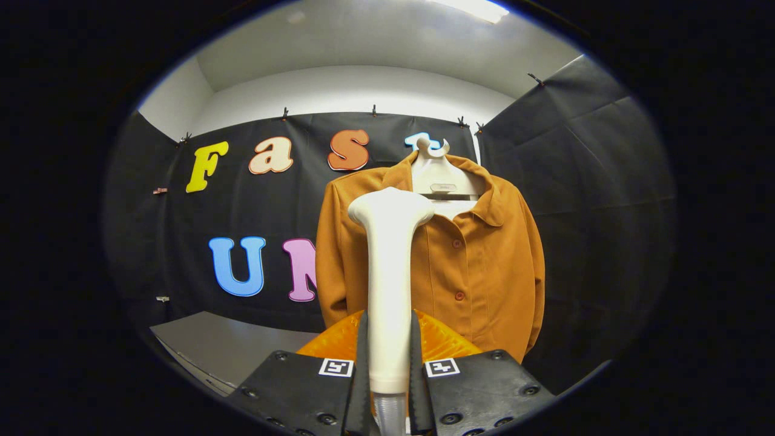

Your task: Iron the clothes twice with a garment steamer, once on the left side and once on the right side.

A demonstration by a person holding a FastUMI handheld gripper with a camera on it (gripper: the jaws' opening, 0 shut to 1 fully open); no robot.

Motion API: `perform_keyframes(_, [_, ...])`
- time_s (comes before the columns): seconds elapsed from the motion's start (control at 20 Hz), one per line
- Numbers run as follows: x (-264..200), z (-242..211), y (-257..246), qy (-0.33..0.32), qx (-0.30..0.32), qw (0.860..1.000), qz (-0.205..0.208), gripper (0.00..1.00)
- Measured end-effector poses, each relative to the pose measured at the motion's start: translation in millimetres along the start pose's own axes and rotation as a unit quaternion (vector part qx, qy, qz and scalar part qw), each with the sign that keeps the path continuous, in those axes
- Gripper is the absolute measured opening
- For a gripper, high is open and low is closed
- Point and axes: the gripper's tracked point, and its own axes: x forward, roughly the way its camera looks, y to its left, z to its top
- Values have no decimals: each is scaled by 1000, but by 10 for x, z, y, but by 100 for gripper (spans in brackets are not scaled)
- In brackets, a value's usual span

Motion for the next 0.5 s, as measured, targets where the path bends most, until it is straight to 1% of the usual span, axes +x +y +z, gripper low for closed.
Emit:
perform_keyframes(0.15, [44, -249, 1, 24, -2, 1000, -1, 28])
perform_keyframes(0.35, [-16, -512, -19, 45, -7, 999, 1, 29])
perform_keyframes(0.5, [-77, -713, -66, 63, 4, 998, -1, 29])
